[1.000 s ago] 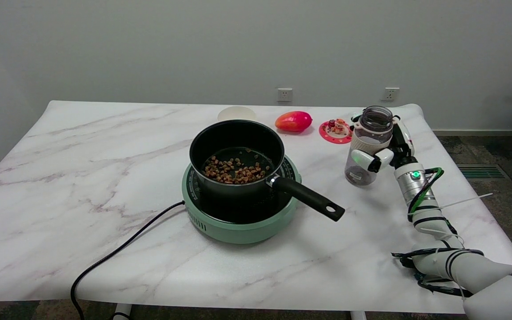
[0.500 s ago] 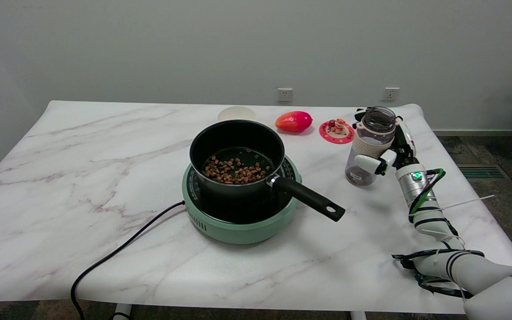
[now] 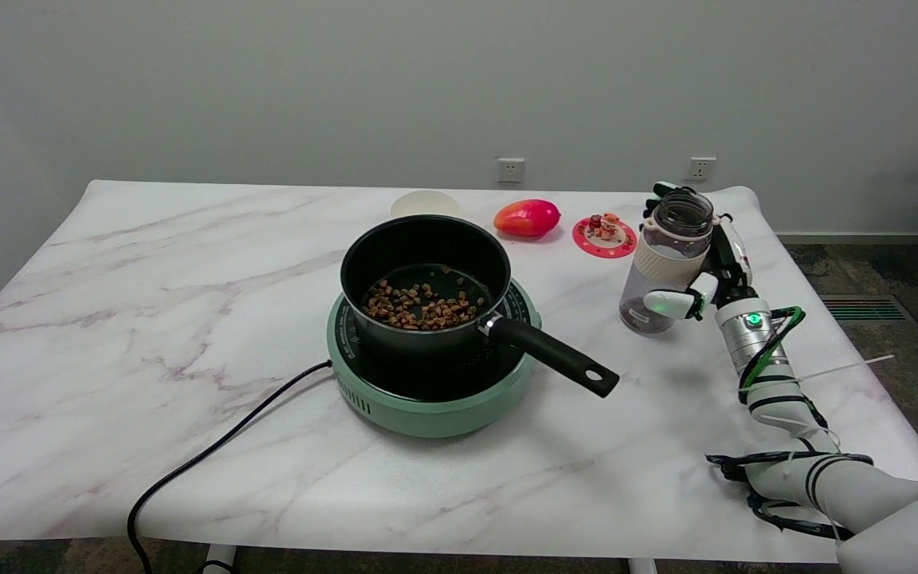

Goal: Place the bottle onto the table.

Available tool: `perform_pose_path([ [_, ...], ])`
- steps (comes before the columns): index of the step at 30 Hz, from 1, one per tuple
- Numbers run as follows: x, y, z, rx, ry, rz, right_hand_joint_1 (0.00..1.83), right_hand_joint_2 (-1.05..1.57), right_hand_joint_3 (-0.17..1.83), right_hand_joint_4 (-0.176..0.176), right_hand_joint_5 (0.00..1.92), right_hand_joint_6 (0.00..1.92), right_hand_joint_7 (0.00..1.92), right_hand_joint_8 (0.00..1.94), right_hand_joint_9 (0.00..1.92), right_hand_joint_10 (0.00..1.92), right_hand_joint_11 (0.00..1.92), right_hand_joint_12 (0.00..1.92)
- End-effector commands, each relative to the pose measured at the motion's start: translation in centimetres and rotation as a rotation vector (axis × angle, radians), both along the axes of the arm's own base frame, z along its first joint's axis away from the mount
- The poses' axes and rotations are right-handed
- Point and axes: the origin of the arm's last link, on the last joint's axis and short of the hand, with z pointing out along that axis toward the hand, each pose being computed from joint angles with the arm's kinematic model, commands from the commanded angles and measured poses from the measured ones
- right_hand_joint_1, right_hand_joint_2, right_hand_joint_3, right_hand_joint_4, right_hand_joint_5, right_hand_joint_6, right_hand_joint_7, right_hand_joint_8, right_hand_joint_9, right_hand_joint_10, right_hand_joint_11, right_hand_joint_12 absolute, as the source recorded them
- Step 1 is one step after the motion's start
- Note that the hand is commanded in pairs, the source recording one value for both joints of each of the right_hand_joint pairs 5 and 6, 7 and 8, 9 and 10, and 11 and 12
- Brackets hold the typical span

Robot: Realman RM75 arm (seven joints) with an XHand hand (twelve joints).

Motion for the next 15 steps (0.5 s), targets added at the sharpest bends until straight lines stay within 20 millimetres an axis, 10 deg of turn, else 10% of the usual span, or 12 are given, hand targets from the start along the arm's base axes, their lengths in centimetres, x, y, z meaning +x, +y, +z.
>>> perform_pose_path([
  [1,-0.3,1.0,1.4,-0.027,0.018,-0.029,1.32,-0.77,1.07,0.0,0.37,0.37,0.53,0.53,0.54,0.54,0.61,0.61],
  [15,0.6,7.0,9.6,-0.224,0.189,-0.175,1.36,-0.68,0.94,0.0,0.24,0.24,0.53,0.53,0.56,0.56,0.65,0.65],
])
